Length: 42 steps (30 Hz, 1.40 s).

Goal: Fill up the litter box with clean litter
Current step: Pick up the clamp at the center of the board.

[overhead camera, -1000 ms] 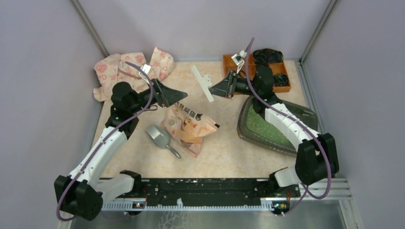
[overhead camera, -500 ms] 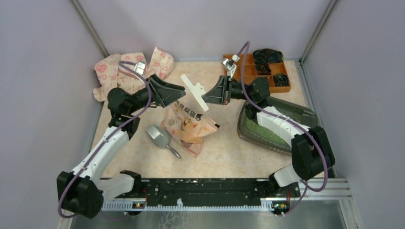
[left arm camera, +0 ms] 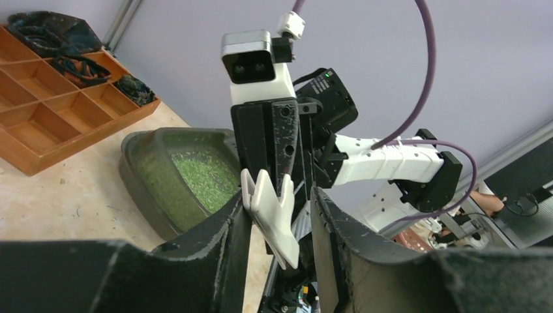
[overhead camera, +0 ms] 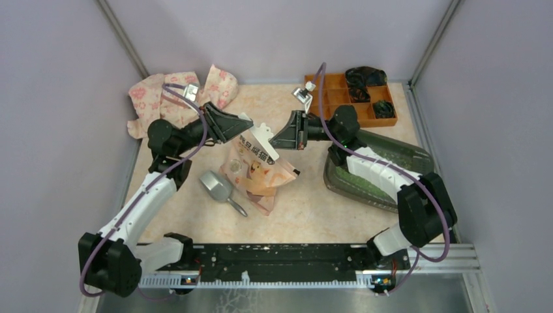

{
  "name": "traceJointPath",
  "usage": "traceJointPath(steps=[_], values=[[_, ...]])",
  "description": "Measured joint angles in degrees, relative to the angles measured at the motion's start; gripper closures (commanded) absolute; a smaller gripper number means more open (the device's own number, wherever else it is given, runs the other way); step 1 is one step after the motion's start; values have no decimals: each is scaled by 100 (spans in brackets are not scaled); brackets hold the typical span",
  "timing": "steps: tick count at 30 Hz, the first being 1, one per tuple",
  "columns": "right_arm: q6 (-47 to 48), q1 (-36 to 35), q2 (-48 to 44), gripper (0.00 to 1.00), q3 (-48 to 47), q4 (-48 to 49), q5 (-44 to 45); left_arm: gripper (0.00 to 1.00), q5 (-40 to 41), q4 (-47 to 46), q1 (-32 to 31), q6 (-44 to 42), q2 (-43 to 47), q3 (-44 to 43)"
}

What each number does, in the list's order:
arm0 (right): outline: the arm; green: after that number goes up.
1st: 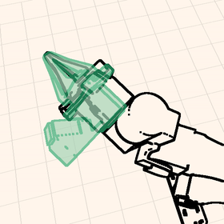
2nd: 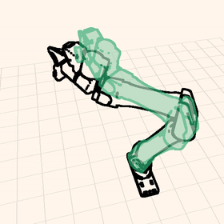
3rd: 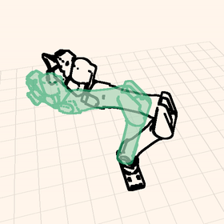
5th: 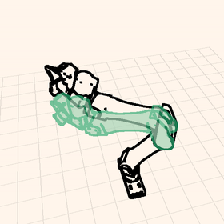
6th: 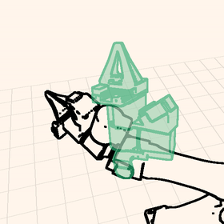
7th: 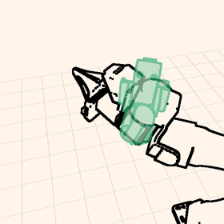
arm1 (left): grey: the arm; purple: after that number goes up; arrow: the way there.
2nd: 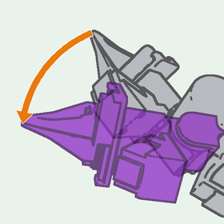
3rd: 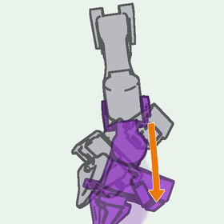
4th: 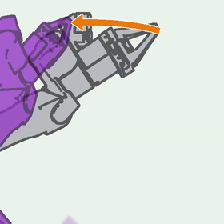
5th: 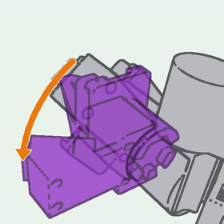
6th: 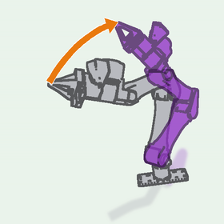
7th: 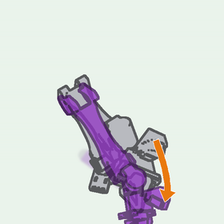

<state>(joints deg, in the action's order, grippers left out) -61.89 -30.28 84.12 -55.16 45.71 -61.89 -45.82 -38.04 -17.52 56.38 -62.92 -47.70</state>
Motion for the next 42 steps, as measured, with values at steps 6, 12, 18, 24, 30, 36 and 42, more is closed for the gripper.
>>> traceJointPath(steps=[6,12,18,24,30,36,42], values=[[87,0,0,100,-2,-20,15,69,24,103,4,-9,-83,0],[79,-15,0,54,-2,-33,20,69,26,155,4,-52,-85,0],[345,98,0,52,-94,-407,-103,70,-83,330,4,-109,-83,-105],[553,402,-7,53,-201,-678,-304,70,-192,470,4,-179,-85,-293],[610,522,-9,53,-195,-713,-435,70,-249,474,4,-155,-105,-295],[514,525,-9,53,-184,-605,-442,71,-262,402,4,-44,-138,-295],[267,481,-2,47,-186,-389,-380,76,-170,520,4,-98,-170,-295]])
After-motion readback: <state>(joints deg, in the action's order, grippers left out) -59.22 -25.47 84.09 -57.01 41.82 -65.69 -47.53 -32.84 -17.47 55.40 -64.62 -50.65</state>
